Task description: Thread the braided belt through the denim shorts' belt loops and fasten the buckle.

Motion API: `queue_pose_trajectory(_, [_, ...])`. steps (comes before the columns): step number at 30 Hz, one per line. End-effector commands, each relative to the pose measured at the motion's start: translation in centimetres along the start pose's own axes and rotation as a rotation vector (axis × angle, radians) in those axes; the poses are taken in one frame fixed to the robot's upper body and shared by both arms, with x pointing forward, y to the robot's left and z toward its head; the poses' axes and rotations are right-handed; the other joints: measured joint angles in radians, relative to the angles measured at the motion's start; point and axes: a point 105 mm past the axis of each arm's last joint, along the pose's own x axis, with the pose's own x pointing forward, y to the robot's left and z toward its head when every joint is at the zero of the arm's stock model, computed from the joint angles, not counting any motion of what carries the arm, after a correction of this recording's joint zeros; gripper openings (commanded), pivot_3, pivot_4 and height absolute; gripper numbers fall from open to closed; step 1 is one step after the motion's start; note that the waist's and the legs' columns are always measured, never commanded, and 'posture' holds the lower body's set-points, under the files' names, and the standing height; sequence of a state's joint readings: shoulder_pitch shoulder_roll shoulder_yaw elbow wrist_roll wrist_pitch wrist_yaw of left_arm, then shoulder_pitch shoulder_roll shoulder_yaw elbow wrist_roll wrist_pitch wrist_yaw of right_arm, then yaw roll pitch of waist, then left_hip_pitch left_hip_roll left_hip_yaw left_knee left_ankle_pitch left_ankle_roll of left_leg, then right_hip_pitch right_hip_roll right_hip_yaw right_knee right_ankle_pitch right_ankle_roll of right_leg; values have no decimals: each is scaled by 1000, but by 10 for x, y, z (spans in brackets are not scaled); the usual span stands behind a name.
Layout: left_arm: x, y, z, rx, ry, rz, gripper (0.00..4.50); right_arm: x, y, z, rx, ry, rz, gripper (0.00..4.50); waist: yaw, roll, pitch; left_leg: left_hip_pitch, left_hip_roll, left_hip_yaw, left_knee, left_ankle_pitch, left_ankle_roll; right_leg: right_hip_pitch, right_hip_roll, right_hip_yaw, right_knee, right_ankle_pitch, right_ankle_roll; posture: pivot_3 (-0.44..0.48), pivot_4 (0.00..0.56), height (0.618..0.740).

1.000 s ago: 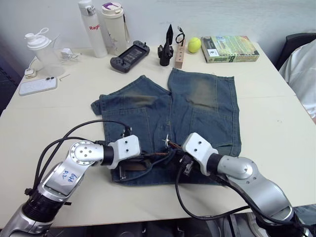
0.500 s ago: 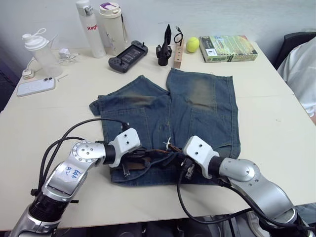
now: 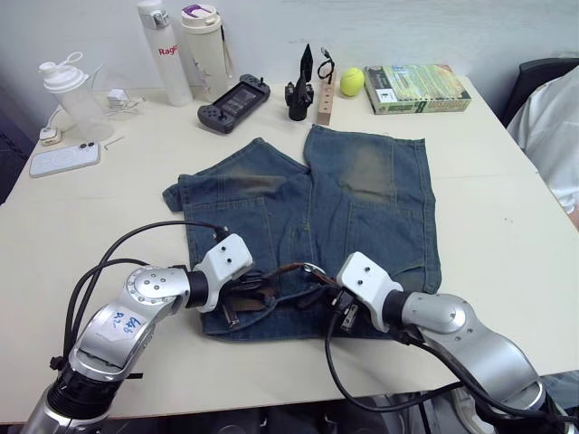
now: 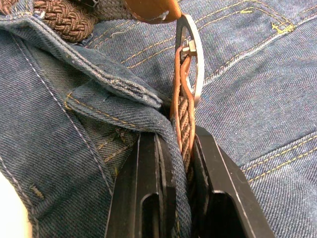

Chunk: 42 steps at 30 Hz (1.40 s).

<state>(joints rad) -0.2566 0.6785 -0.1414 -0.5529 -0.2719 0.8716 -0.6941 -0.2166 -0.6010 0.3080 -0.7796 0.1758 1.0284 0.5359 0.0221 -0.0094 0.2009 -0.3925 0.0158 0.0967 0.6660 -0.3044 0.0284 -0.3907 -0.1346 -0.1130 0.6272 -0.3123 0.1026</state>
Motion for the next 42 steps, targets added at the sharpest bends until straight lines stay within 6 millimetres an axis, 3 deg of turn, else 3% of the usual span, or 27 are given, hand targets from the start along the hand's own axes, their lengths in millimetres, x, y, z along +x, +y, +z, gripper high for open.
queue_pose_trajectory(1, [0, -11, 5, 36, -14, -41, 0, -3, 6, 10, -33, -33, 26, 122, 0, 0, 0, 0, 0, 0, 0, 0, 0, 0, 0, 0, 0, 0, 0, 0, 150, 717])
queue_pose_trajectory(17, [25, -13, 17, 21, -6, -70, 0, 2, -2, 20, -75, -12, -69, 122, 0, 0, 0, 0, 0, 0, 0, 0, 0, 0, 1, 0, 1, 0, 0, 0, 150, 717])
queue_pose_trajectory(26, [13, -7, 0, 15, 78, -32, 0, 8, -24, 28, 96, -24, -239, 122, -3, -1, -1, 0, 0, 0, 1, 0, -1, -1, 1, 0, 1, 0, 0, 0, 150, 717])
queue_pose_trajectory(42, [15, -2, -16, -86, 163, 40, 0, 11, -26, 36, 89, -43, -263, 122, -19, -2, -2, 0, 0, 0, 0, 0, -1, -1, 1, 2, 1, 0, 0, 0, 150, 717])
